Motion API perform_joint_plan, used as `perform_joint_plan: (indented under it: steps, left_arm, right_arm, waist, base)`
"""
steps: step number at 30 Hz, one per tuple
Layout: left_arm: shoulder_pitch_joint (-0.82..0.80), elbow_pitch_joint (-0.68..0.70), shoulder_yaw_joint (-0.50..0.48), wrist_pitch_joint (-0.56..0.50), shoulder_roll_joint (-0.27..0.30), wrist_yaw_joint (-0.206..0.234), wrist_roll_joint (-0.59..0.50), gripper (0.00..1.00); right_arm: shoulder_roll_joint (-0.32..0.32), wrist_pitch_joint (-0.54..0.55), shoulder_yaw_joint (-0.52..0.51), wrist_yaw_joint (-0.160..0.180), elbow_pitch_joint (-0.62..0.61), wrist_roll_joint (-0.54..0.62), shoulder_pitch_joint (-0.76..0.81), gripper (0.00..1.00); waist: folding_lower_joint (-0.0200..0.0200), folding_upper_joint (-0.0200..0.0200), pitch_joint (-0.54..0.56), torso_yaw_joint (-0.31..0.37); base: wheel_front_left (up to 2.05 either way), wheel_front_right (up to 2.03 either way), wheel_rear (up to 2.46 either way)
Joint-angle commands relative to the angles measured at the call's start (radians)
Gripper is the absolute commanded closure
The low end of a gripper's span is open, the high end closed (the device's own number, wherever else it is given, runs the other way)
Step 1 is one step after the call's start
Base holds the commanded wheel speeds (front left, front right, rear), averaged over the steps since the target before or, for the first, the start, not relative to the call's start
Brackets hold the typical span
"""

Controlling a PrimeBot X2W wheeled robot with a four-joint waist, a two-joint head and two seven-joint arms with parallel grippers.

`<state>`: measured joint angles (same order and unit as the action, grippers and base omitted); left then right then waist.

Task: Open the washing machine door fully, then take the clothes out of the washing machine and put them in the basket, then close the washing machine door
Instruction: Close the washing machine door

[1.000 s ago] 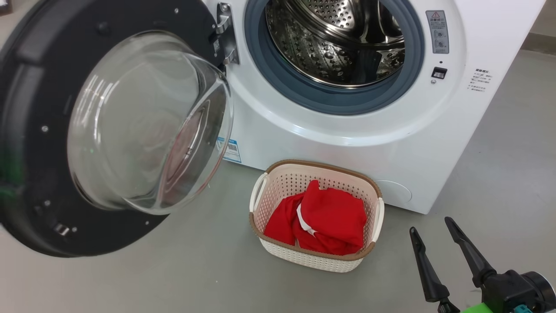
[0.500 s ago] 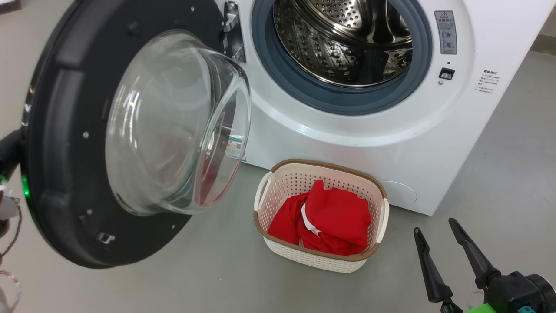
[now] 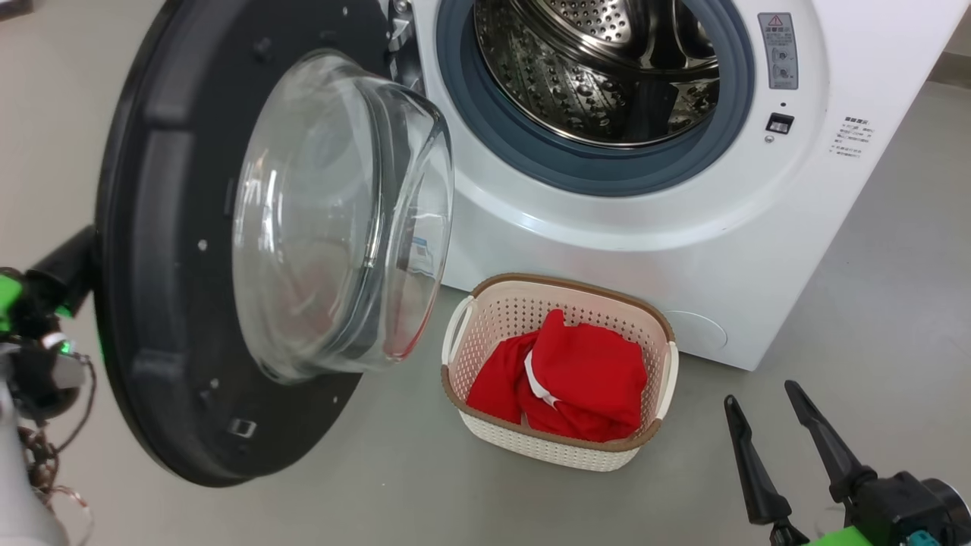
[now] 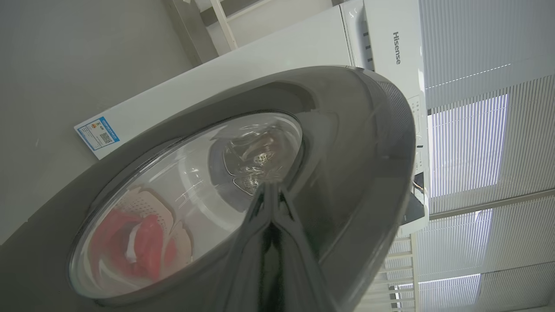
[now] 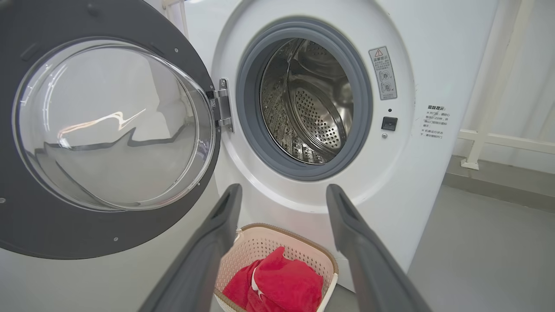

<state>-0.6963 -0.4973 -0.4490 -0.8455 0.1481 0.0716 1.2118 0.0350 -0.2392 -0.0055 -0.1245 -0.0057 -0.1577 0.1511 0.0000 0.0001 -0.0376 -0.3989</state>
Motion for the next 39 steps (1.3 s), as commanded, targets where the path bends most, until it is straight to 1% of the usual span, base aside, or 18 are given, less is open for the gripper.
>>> perform_joint_plan:
  steps: [1,9,17,20,27,34,39]
  left_arm:
    - [0.015,0.047,0.001,-0.023,0.010,0.005,0.013,1.00]
    - [0.069,0.131,0.031,-0.041,-0.052,0.002,0.030,1.00]
    - [0.104,0.192,0.083,-0.046,-0.089,-0.004,0.073,1.00]
    - [0.109,0.203,0.095,-0.046,-0.093,-0.004,0.103,1.00]
    - [0.139,0.222,0.171,-0.019,-0.097,-0.007,0.180,1.00]
    - [0.157,0.211,0.265,0.034,-0.098,-0.023,0.256,1.00]
    - [0.163,0.198,0.298,0.060,-0.098,-0.035,0.285,1.00]
  right_arm:
    - [0.015,-0.016,0.024,-0.006,-0.020,-0.005,-0.054,0.00]
    - [0.015,-0.020,0.019,-0.006,-0.011,-0.013,-0.054,0.00]
    - [0.015,-0.021,0.014,-0.006,-0.008,-0.019,-0.048,0.00]
    - [0.015,-0.022,0.017,-0.006,-0.008,-0.019,-0.047,0.00]
    - [0.015,-0.022,0.020,-0.006,-0.009,-0.019,-0.044,0.00]
    - [0.015,-0.022,0.022,-0.006,-0.007,-0.021,-0.041,0.00]
    - [0.015,-0.022,0.022,-0.006,-0.007,-0.029,-0.041,0.00]
  waist:
    - [0.0000,-0.0001,-0.002,0.006]
    - [0.0000,-0.0001,0.004,0.017]
    - [0.0000,-0.0001,0.013,0.018]
    - [0.0000,-0.0001,0.013,0.022]
    - [0.0000,-0.0001,0.010,0.050]
    - [0.0000,-0.0001,0.009,0.080]
    - [0.0000,-0.0001,0.005,0.104]
  base:
    - [0.00,0.00,0.00]
    - [0.00,0.00,0.00]
    - [0.00,0.00,0.00]
    - [0.00,0.00,0.00]
    - [0.00,0.00,0.00]
    - [0.00,0.00,0.00]
    - [0.00,0.00,0.00]
